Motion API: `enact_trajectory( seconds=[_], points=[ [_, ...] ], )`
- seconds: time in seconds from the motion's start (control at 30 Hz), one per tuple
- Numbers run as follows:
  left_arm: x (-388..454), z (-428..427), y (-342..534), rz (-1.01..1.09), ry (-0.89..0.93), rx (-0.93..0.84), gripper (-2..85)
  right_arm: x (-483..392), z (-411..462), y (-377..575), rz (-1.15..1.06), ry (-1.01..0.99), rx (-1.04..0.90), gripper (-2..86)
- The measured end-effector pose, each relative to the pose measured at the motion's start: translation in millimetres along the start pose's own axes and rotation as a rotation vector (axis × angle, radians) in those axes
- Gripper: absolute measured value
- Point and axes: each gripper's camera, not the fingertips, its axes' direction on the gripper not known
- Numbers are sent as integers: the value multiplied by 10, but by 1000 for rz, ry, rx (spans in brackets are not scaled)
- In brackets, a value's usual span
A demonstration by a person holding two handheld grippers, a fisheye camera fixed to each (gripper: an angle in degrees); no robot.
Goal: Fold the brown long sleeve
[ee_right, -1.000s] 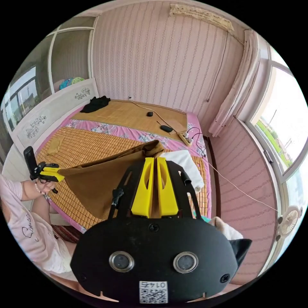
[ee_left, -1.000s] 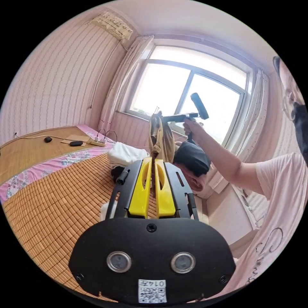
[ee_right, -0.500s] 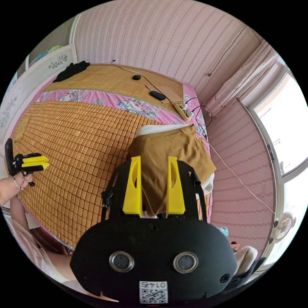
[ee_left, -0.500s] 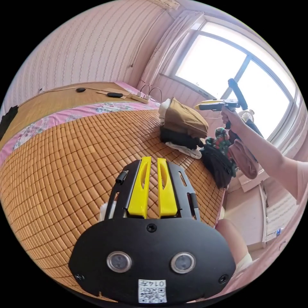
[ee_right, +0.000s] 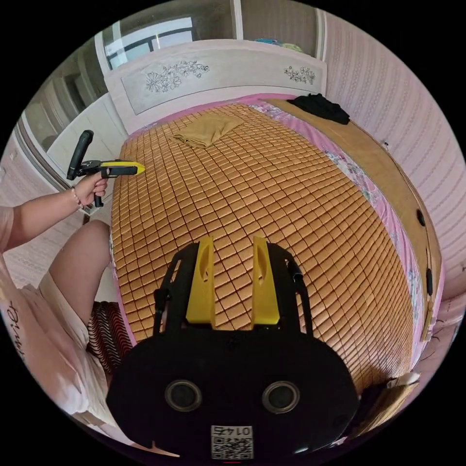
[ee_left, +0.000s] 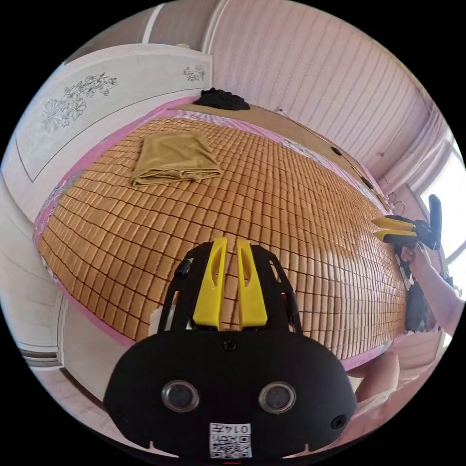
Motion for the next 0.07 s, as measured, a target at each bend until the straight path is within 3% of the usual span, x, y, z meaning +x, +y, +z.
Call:
enact_trajectory(
  seconds=[0.07],
  points=[
    [-407,-4,-99,-50,-36,22,39,-269,282,-778,-107,-48,22,112]
  ],
)
